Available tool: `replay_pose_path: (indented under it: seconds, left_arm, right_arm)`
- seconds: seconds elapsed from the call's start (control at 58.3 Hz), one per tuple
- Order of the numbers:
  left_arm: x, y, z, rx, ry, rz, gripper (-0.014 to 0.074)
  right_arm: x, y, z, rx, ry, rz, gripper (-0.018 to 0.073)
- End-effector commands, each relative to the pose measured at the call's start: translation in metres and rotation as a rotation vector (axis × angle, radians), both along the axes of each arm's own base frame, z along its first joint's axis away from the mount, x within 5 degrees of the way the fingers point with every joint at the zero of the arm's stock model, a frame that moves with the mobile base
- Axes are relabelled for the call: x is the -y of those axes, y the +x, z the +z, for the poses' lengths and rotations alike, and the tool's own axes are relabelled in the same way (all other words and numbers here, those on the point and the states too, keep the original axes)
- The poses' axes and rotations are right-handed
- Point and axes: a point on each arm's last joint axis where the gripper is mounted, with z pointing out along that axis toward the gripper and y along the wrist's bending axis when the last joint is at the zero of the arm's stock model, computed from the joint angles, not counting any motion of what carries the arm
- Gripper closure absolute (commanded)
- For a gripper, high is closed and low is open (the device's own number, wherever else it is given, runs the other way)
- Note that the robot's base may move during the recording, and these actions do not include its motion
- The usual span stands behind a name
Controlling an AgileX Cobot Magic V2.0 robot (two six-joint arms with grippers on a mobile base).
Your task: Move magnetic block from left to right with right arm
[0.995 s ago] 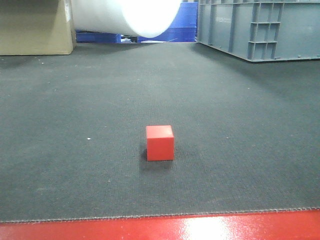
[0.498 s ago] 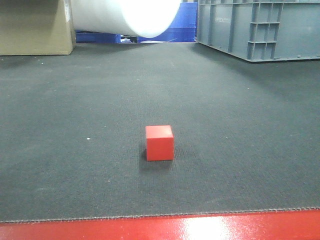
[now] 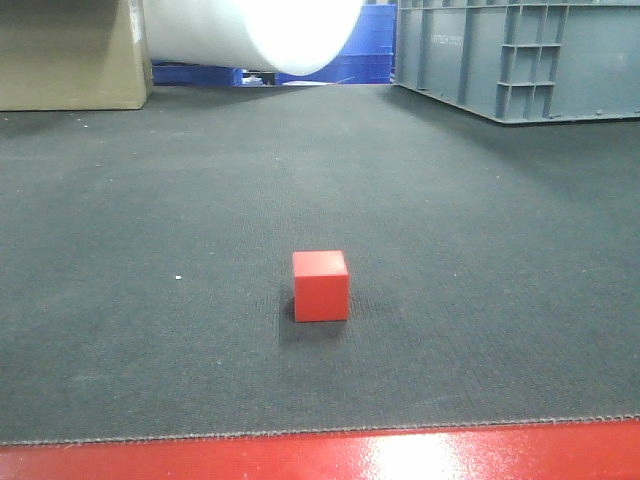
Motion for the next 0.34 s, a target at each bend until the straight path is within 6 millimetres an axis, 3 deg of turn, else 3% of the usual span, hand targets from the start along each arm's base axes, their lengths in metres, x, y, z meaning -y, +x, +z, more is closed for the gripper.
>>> replay_pose_path:
  seconds: [0.0,0.326]
  left_arm:
    - [-0.0001,-0.0007,0.0050,0.077,-0.003,0.001,0.0713]
    - [-0.0001,-0.0007,0.0050,0.077,-0.003,0.001,0.0713]
  right_arm:
    - [0.0003,-0.0020,0.0085,0.108,-0.001,-0.006,0.0508]
    - [0.0003,-0.0020,0.0085,0.108,-0.001,-0.006,0.0508]
